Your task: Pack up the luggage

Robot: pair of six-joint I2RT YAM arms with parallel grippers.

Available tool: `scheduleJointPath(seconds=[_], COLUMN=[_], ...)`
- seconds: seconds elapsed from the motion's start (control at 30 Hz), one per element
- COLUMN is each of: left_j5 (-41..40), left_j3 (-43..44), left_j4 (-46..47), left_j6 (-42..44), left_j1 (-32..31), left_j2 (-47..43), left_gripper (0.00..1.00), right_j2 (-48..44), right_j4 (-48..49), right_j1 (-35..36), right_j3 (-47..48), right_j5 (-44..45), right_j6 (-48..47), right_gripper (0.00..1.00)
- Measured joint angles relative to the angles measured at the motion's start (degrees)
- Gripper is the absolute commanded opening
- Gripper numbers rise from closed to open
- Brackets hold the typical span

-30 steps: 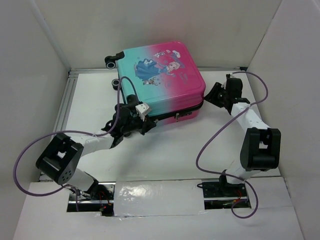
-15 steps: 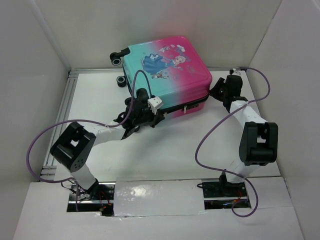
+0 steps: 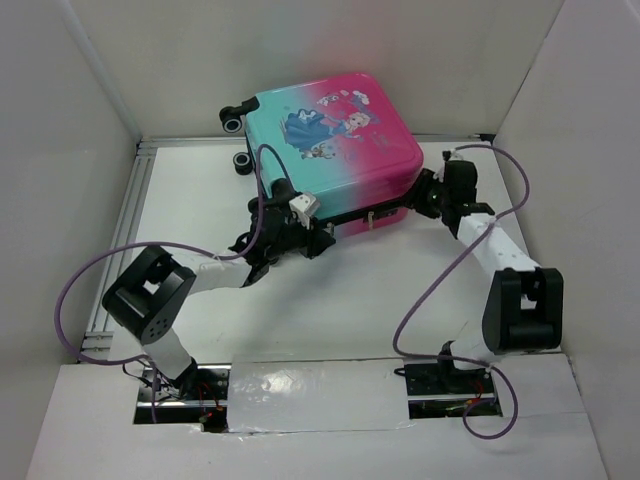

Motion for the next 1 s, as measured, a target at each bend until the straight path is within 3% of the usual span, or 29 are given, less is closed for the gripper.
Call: scheduleJointPath(seconds=[0.1,0.13,0.17,0.33,0.53,0.6,0.8,1.0], left_j5=[4.42,6.1,6.58,4.39,-7.48,-11.69,-19.47,-17.81], left_j3=[-1.68,-2.58,-3.23,-9.73,-8.7,-5.62,5.14,11.8], left_j4=[2.29,2.67,2.69,-5.73,-20.74,-25.46,-36.81,-45.53], left_j6=[-5.55,-7.21,-7.21,-7.98,-4.63,-3.89,-3.91,-3.74], left_j1=[-1.73,-2.95,-3.67,-4.94,-3.91,-1.64,7.19,12.52], left_j2=[-0.17,-0.24,-0.57,-12.52,-35.87,-40.39,-37.86,-28.81], left_gripper=[0.67,0.78,0.99,1.0,1.0,1.0,1.0,1.0], right_j2=[-4.9,-6.78,-8.83,-22.73,-27.98,-27.19,-16.9,-7.19], right_j4=[-4.42,-5.31,-5.75,-4.04,3.37,4.83,8.39,9.84], right_j1=[3.58,4.28,4.61,5.46,14.6,18.47,25.49,28.28], right_j3=[-2.43,-3.23,-4.37,-14.53,-22.38,-22.34,-18.27,-13.4], right_j5=[-5.66,-6.97,-8.04,-12.81,-16.76,-15.72,-10.23,-4.94], right_j6=[0.26,0.31,0.44,1.81,-0.83,-3.28,-9.88,-16.35], right_gripper=[0.52,0.53,0.53,0.53,0.75,0.76,0.76,0.67])
